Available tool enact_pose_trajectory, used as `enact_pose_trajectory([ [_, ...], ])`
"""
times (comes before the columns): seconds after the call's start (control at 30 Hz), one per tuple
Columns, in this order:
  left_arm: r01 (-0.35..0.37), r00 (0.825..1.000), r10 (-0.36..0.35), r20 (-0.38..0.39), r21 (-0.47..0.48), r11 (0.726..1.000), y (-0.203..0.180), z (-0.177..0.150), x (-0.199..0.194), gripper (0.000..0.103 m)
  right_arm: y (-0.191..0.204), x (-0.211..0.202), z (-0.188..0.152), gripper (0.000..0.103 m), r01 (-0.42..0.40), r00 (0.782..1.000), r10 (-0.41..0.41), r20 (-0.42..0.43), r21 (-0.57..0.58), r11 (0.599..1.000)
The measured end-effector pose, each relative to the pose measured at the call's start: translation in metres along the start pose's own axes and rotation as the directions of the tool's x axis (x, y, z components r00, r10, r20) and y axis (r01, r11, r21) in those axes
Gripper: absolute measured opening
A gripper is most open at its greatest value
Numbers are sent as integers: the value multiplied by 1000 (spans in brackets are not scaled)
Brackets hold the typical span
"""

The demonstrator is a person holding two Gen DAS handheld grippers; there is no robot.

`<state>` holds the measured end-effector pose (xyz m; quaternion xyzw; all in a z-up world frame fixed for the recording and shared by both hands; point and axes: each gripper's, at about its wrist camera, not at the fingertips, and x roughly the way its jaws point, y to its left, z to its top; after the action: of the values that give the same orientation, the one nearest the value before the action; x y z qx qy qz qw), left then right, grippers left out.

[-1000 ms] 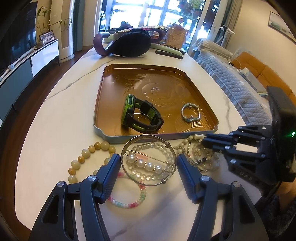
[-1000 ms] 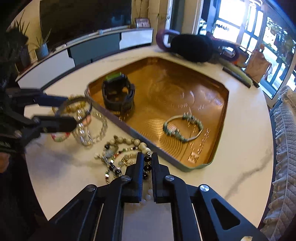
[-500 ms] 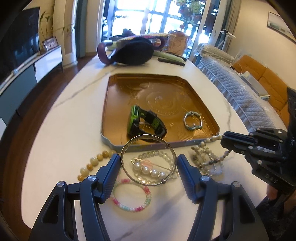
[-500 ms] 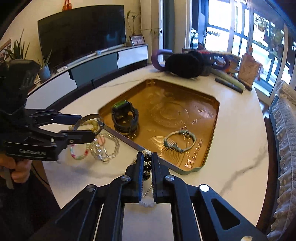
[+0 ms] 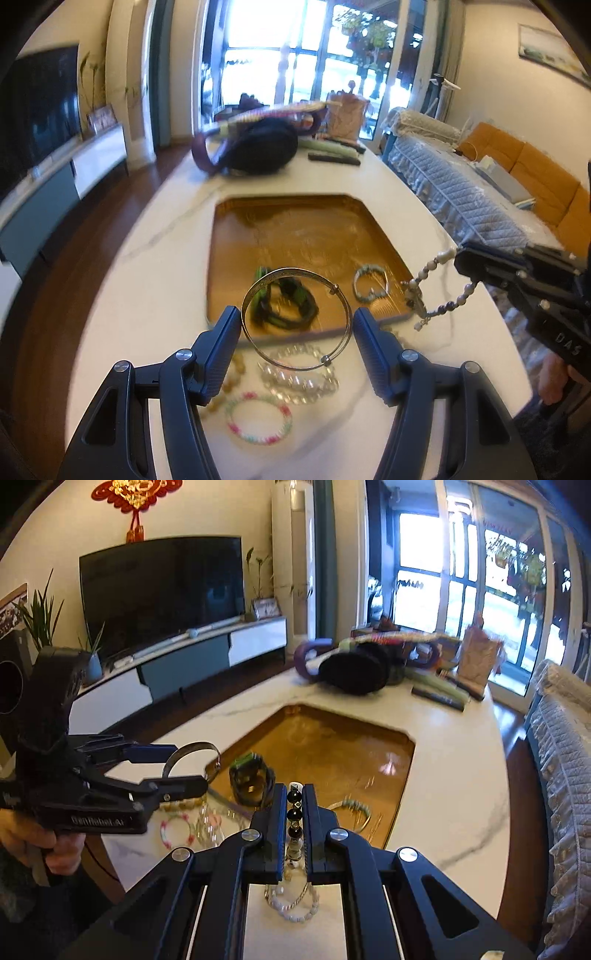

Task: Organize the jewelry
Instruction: 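Carry the bangle with the left tool while the right tool carries the bracelet into the tray, releasing both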

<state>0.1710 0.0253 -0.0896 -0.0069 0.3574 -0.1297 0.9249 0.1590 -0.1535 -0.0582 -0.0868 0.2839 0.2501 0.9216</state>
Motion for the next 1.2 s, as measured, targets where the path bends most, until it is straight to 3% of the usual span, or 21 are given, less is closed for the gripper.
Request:
enact_pose_trajectory([
  [0.33, -2, 996, -2, 95, 43, 999, -3, 38, -4, 63, -15, -4, 29, 7, 29, 993, -34, 114, 49, 998],
  [0.53, 2, 993, -1, 115, -11, 1000, 24, 61, 18, 63, -33, 18, 38, 7, 44, 990, -51, 129, 54, 998],
  [0.87, 52, 999, -51, 8, -150, 987, 61, 68, 87, 63, -77, 77, 28, 7, 43, 997, -52, 64, 132, 990],
  [1.2, -2, 995, -18, -100, -200, 980, 76, 56, 137, 63, -102, 132, -1, 7, 67, 997, -57, -60, 185, 980],
])
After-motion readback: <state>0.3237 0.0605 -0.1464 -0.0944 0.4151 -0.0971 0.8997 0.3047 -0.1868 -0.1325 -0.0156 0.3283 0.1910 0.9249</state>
